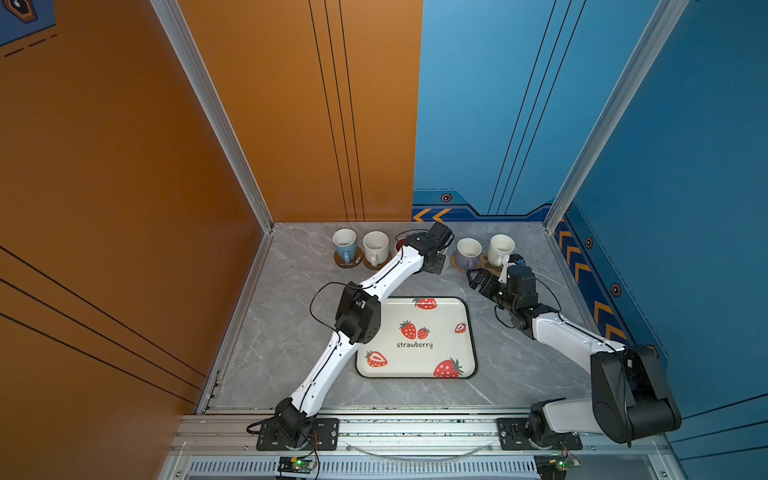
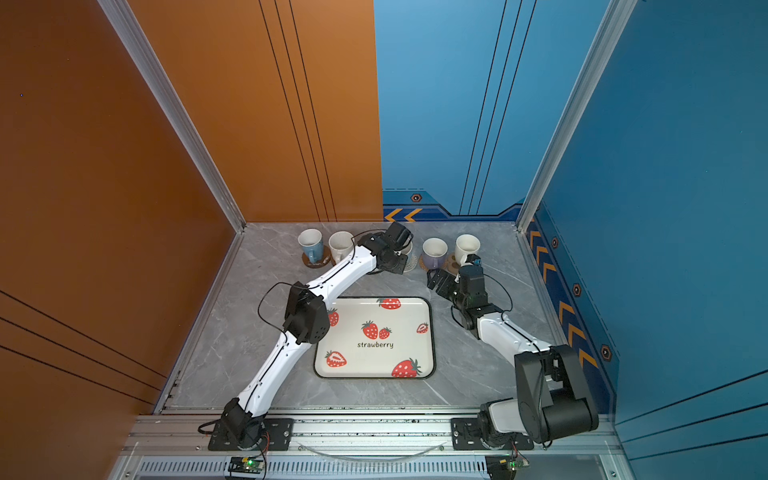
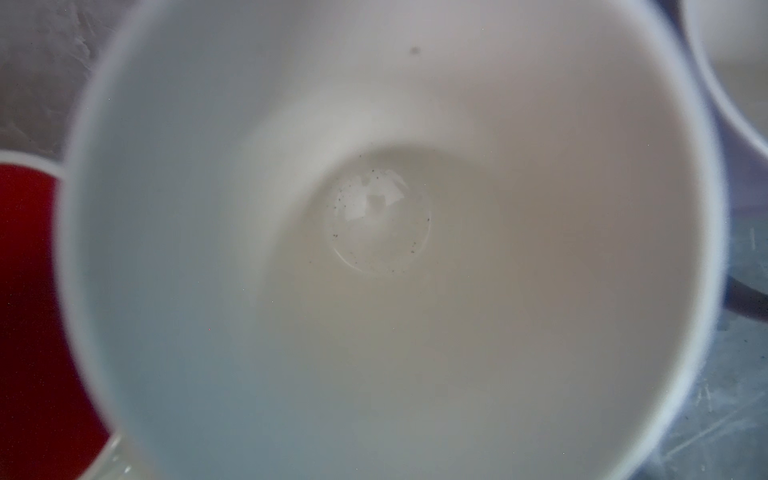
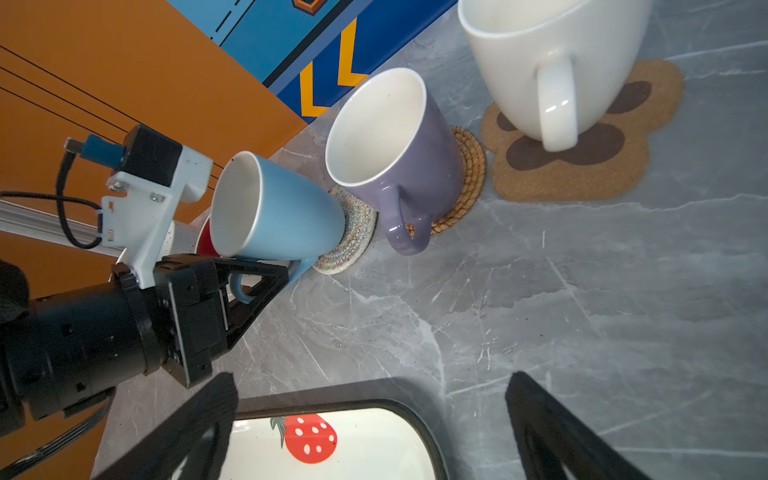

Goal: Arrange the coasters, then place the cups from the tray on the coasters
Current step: 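Lower the light-blue mug onto the woven coaster beside the red-inside mug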

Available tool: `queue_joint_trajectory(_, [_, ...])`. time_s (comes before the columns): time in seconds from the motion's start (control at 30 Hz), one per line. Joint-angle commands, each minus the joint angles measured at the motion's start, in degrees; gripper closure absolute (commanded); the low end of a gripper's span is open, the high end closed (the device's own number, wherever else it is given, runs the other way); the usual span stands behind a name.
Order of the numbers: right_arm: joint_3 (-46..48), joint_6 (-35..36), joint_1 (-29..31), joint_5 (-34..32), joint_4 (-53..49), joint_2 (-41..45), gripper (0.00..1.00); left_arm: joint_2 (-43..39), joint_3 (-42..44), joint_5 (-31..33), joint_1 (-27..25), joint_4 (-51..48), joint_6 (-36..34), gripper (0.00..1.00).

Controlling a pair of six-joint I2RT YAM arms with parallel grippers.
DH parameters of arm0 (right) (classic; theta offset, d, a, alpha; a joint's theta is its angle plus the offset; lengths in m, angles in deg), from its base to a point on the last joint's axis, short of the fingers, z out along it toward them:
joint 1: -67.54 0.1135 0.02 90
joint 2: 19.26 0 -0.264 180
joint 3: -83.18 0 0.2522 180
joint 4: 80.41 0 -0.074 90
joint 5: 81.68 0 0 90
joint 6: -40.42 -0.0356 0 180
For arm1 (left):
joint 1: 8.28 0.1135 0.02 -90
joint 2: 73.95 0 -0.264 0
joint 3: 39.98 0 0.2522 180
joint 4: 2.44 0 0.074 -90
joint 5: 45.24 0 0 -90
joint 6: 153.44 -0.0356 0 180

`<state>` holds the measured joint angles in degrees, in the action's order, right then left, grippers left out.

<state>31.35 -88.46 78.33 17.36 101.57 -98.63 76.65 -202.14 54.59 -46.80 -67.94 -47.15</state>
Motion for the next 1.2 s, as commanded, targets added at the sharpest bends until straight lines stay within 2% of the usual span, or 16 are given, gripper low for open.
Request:
queue_joint_trajectory(0.0, [-1.6, -0.1, -0.5, 1.2, 1.3, -0.7, 0.01, -0.3, -3.1, -1.1, 0.6, 2.6, 0.8, 1.0])
queue_joint_trajectory(0.73, [-1.8, -0.1, -0.5, 1.2, 1.0, -0.9, 0.01, 0.9, -3.1, -2.2, 0.7, 3.9, 1.0, 1.0])
queue_joint_trajectory(0.93, [-1.8, -0.1, -0.5, 1.2, 1.0, -1.0, 0.01, 0.8, -2.8, -2.5, 0.9, 3.9, 0.9, 0.86])
queue_joint_trajectory(1.07, [-2.0, -0.2, -0.5, 1.3, 0.9, -1.2, 0.0, 0.6, -2.5, -2.5, 0.8, 3.9, 0.8, 0.82])
queue_joint_trajectory(1.17, [-2.0, -0.2, -0.5, 1.4, 0.9, -1.3, 0.0, 0.5, -2.4, -2.5, 0.8, 3.8, 0.7, 0.75])
